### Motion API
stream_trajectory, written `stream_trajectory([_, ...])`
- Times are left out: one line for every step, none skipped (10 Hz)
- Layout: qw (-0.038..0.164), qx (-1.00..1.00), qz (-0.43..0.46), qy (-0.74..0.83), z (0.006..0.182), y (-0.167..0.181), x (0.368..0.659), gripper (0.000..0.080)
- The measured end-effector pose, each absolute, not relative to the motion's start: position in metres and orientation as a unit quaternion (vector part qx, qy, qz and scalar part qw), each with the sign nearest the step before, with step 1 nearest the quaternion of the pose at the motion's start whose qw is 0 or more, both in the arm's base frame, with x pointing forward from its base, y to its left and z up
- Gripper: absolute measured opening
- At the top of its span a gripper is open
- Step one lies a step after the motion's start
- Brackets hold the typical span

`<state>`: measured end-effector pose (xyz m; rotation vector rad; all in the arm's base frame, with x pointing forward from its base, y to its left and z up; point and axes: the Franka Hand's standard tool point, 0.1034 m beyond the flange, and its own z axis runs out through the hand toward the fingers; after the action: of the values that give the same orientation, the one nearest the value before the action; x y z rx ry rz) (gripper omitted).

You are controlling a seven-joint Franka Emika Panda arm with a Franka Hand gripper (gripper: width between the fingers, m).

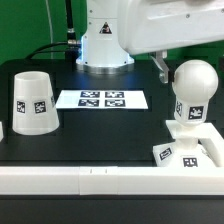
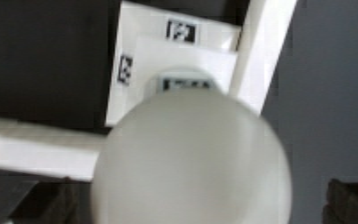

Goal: Assemble lamp

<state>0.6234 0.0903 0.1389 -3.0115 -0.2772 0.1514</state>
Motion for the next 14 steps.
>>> stream_trajectory([0.056, -0.994, 0.036, -0.091, 0.136, 0.09, 0.632, 0.0699])
stream_trajectory([0.055, -0.994, 0.034, -0.089, 0.132, 0.089, 0.632, 0.0699])
stream_trajectory([0.055, -0.994, 0.036, -0.089, 0.127, 0.088, 0.631, 0.0699])
stream_trajectory([0.055, -0.994, 0.036, -0.089, 0.125, 0.086, 0.631, 0.0699])
stream_trajectory([0.055, -0.994, 0.035, -0.089, 0.124, 0.086, 0.63, 0.0699])
stream_trajectory([0.055, -0.994, 0.037, -0.089, 0.122, 0.086, 0.629, 0.0699])
stream_trajectory([0.055, -0.994, 0.038, -0.089, 0.121, 0.086, 0.628, 0.0699])
stream_trajectory([0.055, -0.994, 0.038, -0.09, 0.122, 0.087, 0.627, 0.0699])
stream_trajectory([0.055, -0.994, 0.038, -0.091, 0.122, 0.088, 0.627, 0.0573])
stream_trajectory([0.055, -0.994, 0.038, -0.09, 0.122, 0.088, 0.628, 0.0577])
stream_trajectory([0.055, -0.994, 0.038, -0.09, 0.122, 0.088, 0.628, 0.0577])
stream_trajectory([0.055, -0.994, 0.038, -0.082, 0.122, 0.088, 0.628, 0.0577])
stream_trajectory([0.055, -0.995, 0.038, -0.079, 0.122, 0.088, 0.628, 0.0577])
stream_trajectory([0.055, -0.996, 0.039, -0.061, 0.122, 0.088, 0.627, 0.0577])
